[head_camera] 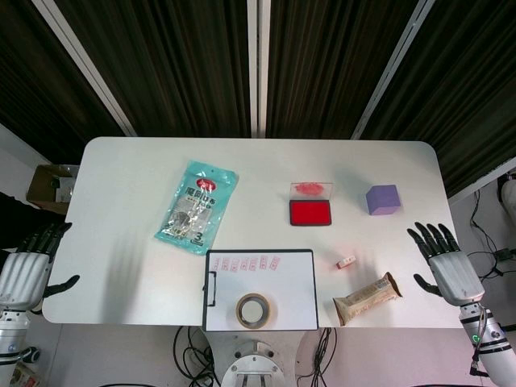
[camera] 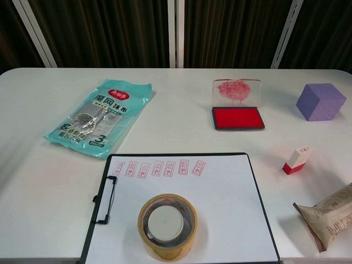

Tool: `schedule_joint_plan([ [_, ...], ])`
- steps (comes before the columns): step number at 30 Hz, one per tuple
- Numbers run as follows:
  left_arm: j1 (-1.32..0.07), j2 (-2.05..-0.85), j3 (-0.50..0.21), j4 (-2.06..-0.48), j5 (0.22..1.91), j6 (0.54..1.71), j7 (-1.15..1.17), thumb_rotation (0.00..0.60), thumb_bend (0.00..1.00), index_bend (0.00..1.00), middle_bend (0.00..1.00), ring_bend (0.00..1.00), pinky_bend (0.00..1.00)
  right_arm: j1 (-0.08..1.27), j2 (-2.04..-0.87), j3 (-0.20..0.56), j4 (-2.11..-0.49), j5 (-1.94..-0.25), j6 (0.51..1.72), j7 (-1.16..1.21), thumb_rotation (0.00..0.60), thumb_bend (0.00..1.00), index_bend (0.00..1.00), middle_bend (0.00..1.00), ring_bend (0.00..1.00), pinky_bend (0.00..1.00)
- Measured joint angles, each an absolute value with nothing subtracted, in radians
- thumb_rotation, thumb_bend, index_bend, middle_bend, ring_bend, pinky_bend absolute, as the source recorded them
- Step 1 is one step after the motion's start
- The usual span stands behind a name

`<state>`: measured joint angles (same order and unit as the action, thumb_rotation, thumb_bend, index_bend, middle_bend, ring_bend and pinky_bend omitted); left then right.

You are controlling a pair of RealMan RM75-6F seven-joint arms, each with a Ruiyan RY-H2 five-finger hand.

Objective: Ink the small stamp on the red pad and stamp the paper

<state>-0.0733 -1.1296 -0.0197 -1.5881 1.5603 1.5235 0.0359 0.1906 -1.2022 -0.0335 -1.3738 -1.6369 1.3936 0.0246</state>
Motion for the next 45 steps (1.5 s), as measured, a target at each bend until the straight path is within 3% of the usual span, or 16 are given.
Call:
schedule_joint_plan([
  [16,-0.058,-1.120,-0.012,-1.589,1.581,1.556,0.024,0.600,0.00,0.12,0.14,0.12,0.24,0.185,-1.201,-0.040,-1.379,-1.655,1.409,0.012,0.600,0.15,0.00,0.00,0.00,0.00],
  [18,-0.056,-1.119,-0.011,-1.588,1.582,1.558,0.022,0.600,0.00,0.12,0.14,0.12,0.24,0.185,-1.202,-0.036,-1.379,-1.658,1.418,0.007,0.600,0.16,0.00,0.00,0.08,0.18],
  [20,-0.056,-1.119,-0.010,-1.587,1.581,1.557,0.021,0.600,0.00,0.12,0.14,0.12,0.24,0.186,-1.206,-0.028,-1.377,-1.664,1.436,0.002,0.600,0.16,0.00,0.03,0.32,0.58],
  [21,-0.056,-1.120,-0.009,-1.586,1.581,1.555,0.021,0.600,0.00,0.12,0.14,0.12,0.24,0.187,-1.206,-0.026,-1.377,-1.667,1.443,0.002,0.600,0.16,0.00,0.06,0.41,0.71],
  [24,-0.058,-1.123,-0.008,-1.583,1.580,1.548,0.020,0.600,0.00,0.12,0.14,0.12,0.24,0.205,-1.198,-0.022,-1.387,-1.684,1.434,-0.003,0.600,0.16,0.02,0.15,0.60,0.91],
  [26,-0.058,-1.127,-0.008,-1.581,1.579,1.547,0.018,0.600,0.00,0.12,0.14,0.12,0.24,0.220,-1.195,-0.018,-1.384,-1.704,1.427,-0.027,0.600,0.16,0.11,0.23,0.70,0.98],
  [30,-0.060,-1.133,-0.006,-1.576,1.577,1.538,0.017,0.600,0.00,0.12,0.14,0.12,0.24,0.251,-1.199,-0.015,-1.379,-1.722,1.397,-0.088,0.600,0.16,0.26,0.28,0.75,1.00],
  [38,-0.060,-1.137,0.000,-1.569,1.571,1.526,0.018,0.600,0.00,0.12,0.14,0.12,0.24,0.333,-1.254,-0.018,-1.380,-1.691,1.189,-0.178,0.600,0.16,0.29,0.29,0.75,1.00],
  [45,-0.062,-1.136,-0.002,-1.568,1.570,1.522,0.017,0.600,0.00,0.12,0.14,0.12,0.24,0.386,-1.369,-0.020,-1.306,-1.688,1.142,-0.166,0.600,0.16,0.30,0.32,0.77,1.00],
])
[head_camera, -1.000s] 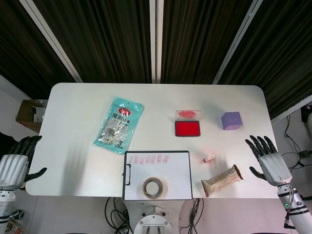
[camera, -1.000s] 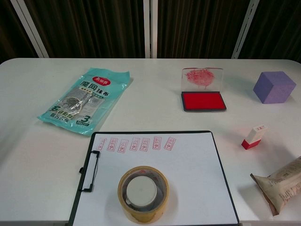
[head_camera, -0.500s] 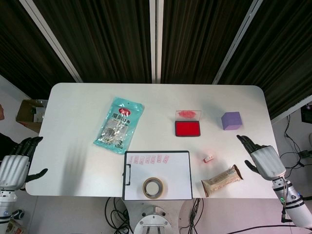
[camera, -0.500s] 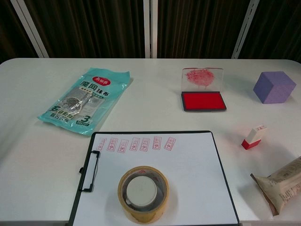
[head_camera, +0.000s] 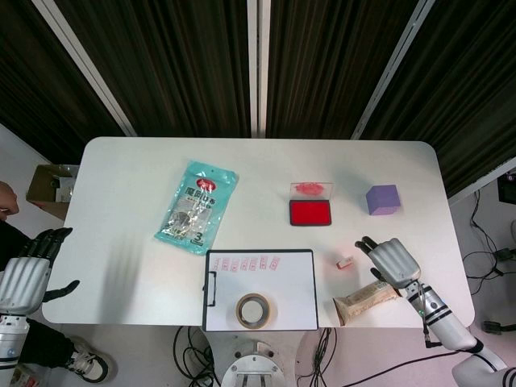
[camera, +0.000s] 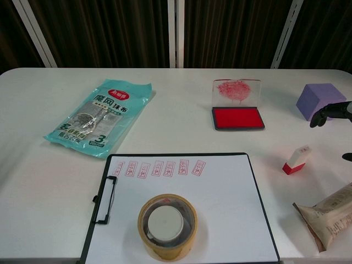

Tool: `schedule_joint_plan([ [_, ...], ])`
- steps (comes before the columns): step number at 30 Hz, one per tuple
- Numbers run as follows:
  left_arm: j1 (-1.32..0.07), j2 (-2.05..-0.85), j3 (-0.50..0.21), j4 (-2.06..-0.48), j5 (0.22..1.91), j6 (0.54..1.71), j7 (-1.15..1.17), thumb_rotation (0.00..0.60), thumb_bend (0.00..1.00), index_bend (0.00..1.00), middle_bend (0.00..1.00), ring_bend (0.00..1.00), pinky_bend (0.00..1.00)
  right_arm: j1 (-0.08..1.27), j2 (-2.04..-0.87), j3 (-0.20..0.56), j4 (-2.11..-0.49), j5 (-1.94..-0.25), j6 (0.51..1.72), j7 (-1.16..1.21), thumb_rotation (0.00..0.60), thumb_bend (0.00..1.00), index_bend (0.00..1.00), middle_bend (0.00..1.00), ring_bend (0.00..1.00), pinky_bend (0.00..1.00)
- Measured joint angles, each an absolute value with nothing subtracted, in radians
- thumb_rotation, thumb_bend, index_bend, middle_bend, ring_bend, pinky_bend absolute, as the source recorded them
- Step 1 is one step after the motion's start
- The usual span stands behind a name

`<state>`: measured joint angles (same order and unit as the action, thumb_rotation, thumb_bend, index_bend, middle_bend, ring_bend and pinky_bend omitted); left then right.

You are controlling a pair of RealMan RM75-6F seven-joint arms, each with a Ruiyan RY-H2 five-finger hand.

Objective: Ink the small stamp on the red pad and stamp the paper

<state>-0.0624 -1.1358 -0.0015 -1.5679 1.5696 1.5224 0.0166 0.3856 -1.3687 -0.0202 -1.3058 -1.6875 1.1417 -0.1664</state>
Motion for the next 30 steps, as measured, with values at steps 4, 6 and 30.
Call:
schedule_joint_plan([
  [4,-0.063,-1.133,-0.001,-1.568,1.570,1.521,0.016,0.600,0.00,0.12,0.14,0.12,0.24,0.403,-1.423,-0.018,-1.254,-1.692,1.142,-0.141,0.600,0.16,0.34,0.36,0.78,1.00],
  [6,-0.063,-1.131,-0.001,-1.570,1.570,1.521,0.016,0.600,0.00,0.12,0.14,0.12,0.24,0.413,-1.448,-0.019,-1.226,-1.695,1.140,-0.131,0.600,0.16,0.36,0.37,0.78,1.00],
  [30,-0.063,-1.120,-0.002,-1.575,1.567,1.521,0.011,0.600,0.00,0.12,0.14,0.12,0.24,0.463,-1.548,-0.058,-1.102,-1.714,1.152,-0.075,0.600,0.20,0.45,0.44,0.82,1.00],
])
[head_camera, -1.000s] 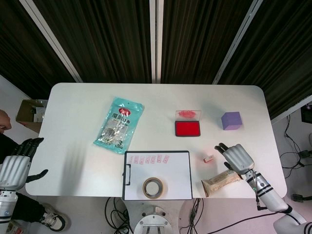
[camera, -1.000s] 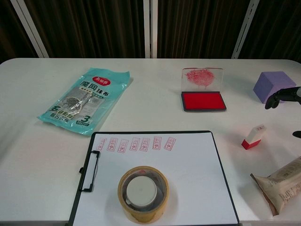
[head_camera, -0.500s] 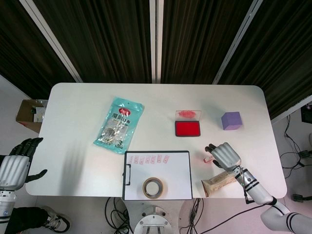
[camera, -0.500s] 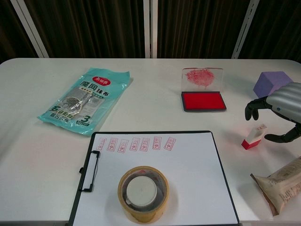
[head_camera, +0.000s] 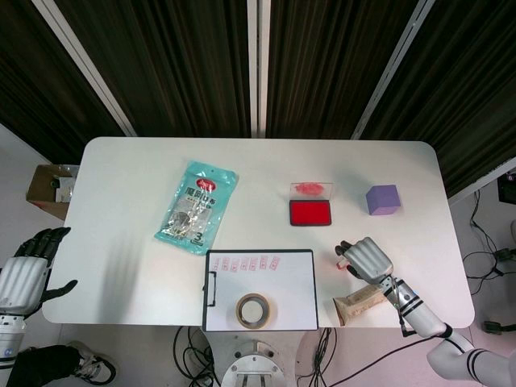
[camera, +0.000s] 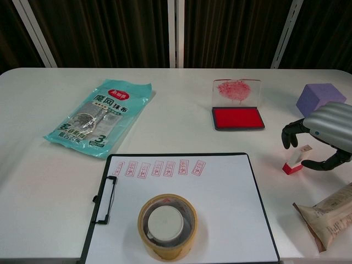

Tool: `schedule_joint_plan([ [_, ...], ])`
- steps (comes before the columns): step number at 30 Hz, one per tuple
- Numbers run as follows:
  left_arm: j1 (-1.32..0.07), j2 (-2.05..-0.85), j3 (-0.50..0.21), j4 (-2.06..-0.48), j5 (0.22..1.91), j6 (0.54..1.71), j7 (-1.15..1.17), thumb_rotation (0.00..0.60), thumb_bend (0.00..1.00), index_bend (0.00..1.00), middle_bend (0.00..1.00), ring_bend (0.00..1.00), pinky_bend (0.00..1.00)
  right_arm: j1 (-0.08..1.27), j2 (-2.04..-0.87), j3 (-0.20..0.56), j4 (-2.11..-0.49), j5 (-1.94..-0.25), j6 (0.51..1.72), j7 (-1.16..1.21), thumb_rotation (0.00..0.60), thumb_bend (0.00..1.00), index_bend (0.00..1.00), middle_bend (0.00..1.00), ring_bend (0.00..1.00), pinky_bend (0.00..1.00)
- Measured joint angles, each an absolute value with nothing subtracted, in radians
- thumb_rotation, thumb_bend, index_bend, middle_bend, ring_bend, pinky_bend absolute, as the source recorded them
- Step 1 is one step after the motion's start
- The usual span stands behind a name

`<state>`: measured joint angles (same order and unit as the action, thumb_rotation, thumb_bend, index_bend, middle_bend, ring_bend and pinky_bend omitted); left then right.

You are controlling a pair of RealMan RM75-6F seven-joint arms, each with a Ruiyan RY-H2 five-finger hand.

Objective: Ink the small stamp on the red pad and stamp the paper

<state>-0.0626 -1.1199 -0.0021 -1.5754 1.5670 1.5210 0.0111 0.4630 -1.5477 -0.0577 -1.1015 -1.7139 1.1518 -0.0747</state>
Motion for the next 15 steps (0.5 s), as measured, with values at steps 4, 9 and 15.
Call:
schedule_joint_plan([
  [4,-0.062,-1.123,0.000,-1.573,1.567,1.519,0.010,0.600,0.00,0.12,0.14,0.12,0.24,0.464,-1.548,-0.060,-1.100,-1.710,1.155,-0.076,0.600,0.20,0.45,0.45,0.82,1.00],
  [9,-0.062,-1.123,-0.001,-1.572,1.567,1.520,0.010,0.600,0.00,0.12,0.14,0.12,0.24,0.467,-1.550,-0.066,-1.098,-1.710,1.156,-0.075,0.600,0.22,0.46,0.46,0.82,1.00],
  [15,-0.061,-1.124,-0.001,-1.570,1.565,1.521,0.008,0.600,0.00,0.12,0.14,0.12,0.24,0.470,-1.558,-0.071,-1.091,-1.709,1.158,-0.073,0.600,0.25,0.49,0.48,0.82,1.00],
])
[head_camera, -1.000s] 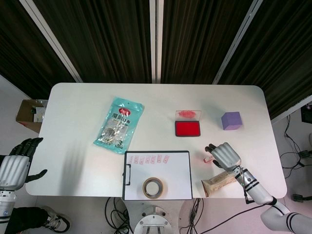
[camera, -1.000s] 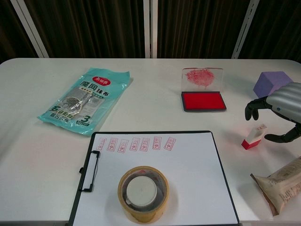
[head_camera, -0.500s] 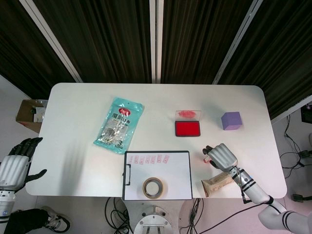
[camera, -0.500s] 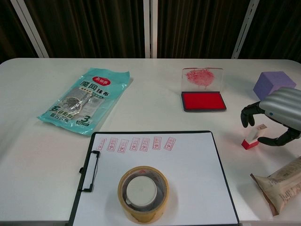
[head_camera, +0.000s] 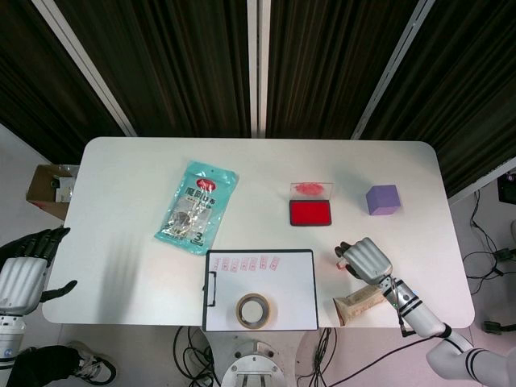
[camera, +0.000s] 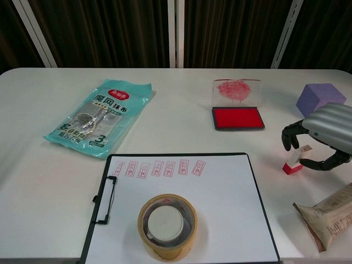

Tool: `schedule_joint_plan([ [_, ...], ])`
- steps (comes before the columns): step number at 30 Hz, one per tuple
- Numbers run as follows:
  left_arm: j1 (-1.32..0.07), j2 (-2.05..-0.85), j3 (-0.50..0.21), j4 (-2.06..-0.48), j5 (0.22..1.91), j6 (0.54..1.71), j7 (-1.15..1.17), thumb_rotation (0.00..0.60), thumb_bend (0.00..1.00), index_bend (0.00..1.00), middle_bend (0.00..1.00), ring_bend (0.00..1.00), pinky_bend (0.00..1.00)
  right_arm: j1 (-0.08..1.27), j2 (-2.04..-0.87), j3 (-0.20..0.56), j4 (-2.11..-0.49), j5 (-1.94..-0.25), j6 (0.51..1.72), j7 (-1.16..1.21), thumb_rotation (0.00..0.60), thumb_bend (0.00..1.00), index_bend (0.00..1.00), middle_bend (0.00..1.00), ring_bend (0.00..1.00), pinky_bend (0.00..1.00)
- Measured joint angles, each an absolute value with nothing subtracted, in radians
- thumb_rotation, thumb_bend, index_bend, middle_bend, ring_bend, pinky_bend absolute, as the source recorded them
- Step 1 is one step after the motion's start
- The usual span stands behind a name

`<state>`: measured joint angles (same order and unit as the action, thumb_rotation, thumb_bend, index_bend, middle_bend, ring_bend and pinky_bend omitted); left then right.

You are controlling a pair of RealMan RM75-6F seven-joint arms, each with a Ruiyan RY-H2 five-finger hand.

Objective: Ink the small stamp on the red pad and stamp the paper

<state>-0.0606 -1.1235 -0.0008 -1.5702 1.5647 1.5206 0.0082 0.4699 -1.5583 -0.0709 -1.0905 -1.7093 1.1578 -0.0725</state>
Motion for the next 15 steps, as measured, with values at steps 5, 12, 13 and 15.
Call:
schedule_joint_plan([
  [5,-0.060,-1.124,-0.001,-1.568,1.563,1.520,0.001,0.600,0.00,0.12,0.14,0.12,0.24,0.474,-1.562,-0.074,-1.087,-1.703,1.147,-0.074,0.600,0.32,0.53,0.51,0.83,1.00],
  [12,-0.057,-1.125,-0.001,-1.561,1.561,1.522,-0.004,0.600,0.00,0.12,0.14,0.12,0.24,0.475,-1.574,-0.068,-1.074,-1.704,1.175,-0.074,0.600,0.39,0.64,0.60,0.85,1.00],
  [13,-0.057,-1.126,-0.001,-1.561,1.561,1.523,-0.004,0.600,0.00,0.12,0.14,0.12,0.24,0.474,-1.576,-0.066,-1.071,-1.704,1.181,-0.071,0.600,0.39,0.65,0.61,0.85,1.00],
  [15,-0.057,-1.126,-0.001,-1.560,1.561,1.523,-0.005,0.600,0.00,0.12,0.14,0.12,0.24,0.474,-1.579,-0.063,-1.064,-1.705,1.194,-0.064,0.600,0.40,0.68,0.63,0.86,1.00],
])
